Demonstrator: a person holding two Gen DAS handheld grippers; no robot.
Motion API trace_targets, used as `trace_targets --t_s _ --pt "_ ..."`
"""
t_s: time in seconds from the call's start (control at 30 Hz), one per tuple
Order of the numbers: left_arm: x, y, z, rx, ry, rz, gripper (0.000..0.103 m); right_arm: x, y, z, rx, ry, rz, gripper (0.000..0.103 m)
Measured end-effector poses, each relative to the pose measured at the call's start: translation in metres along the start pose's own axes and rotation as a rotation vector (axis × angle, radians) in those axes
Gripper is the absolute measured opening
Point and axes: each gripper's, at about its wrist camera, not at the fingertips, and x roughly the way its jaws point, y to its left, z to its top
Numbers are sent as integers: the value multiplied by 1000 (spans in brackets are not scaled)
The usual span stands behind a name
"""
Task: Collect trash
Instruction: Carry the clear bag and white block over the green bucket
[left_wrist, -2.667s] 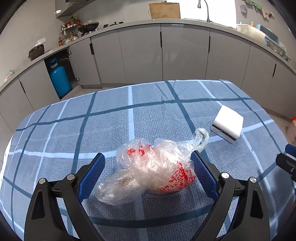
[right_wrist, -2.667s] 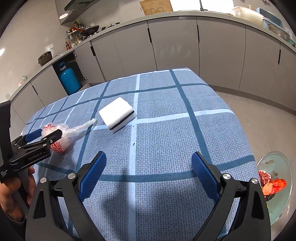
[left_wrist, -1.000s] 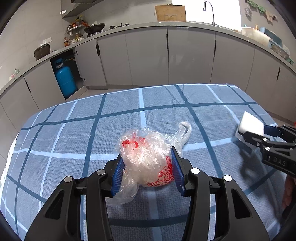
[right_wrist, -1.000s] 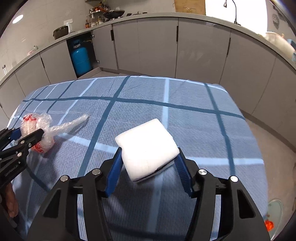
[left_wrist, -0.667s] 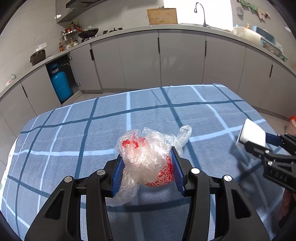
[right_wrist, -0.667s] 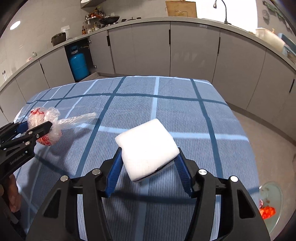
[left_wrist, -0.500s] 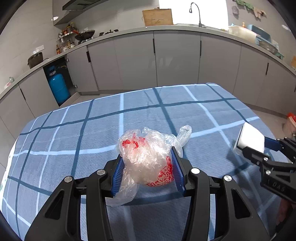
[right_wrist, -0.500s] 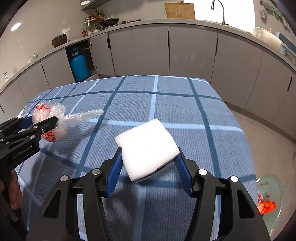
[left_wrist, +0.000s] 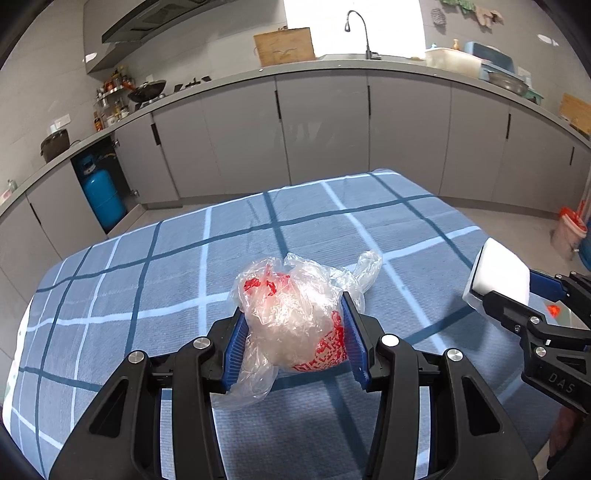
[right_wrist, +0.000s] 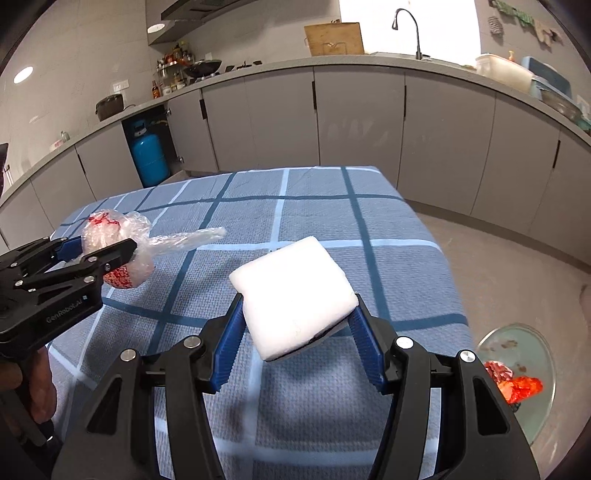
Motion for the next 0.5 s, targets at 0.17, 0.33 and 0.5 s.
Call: trace_targets --t_s 0.17,0.33,0.5 --pt "-7 -17 3 29 -15 -17 47 -13 -12 -6 25 -14 -14 57" --pt "-13 -32 7 57 -29 -37 47 -25 -23 -10 46 -29 -28 57" --pt "-19 -53 12 90 -43 -70 47 -39 -36 -12 71 -50 -51 57"
